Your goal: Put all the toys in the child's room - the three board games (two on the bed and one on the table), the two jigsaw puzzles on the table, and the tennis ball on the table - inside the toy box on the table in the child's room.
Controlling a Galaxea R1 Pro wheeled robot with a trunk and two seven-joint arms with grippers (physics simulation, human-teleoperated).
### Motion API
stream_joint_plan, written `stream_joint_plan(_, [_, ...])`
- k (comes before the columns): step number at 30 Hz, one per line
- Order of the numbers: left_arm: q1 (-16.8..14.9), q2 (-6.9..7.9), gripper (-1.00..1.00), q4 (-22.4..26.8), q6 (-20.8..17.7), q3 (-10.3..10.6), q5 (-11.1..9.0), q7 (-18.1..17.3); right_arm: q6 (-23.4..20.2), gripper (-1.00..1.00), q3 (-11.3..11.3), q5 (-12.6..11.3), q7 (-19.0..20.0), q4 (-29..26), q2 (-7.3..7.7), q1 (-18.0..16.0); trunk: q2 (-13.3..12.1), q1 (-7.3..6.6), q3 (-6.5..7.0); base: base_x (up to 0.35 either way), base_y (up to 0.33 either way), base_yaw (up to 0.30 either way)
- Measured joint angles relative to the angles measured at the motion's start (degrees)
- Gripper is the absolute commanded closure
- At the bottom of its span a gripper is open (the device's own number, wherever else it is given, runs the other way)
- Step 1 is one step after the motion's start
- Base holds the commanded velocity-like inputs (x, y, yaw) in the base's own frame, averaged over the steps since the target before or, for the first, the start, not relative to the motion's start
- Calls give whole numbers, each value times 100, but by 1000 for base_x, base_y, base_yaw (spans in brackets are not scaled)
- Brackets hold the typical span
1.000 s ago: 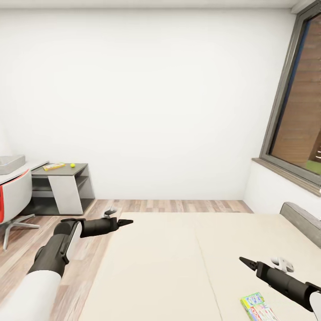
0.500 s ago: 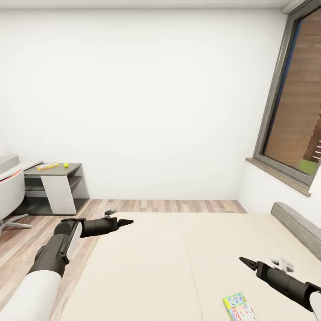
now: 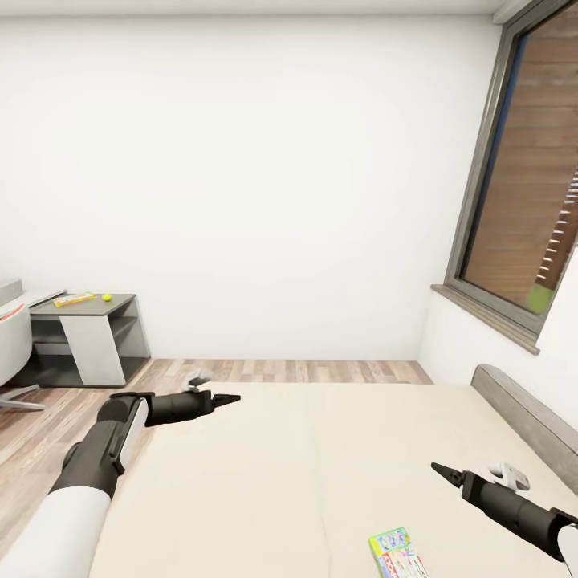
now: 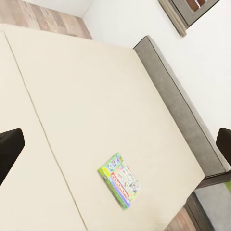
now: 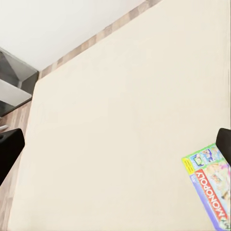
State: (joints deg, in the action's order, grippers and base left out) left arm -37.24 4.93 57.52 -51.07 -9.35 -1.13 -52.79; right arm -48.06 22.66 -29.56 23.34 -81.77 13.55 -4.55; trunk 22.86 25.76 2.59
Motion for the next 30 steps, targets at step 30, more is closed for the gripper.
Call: stream_joint_plan(30, [8, 0, -100, 67, -9, -6, 0, 0, -6, -100, 7, 0, 10, -5, 0, -1, 1, 0, 0, 0, -221, 0])
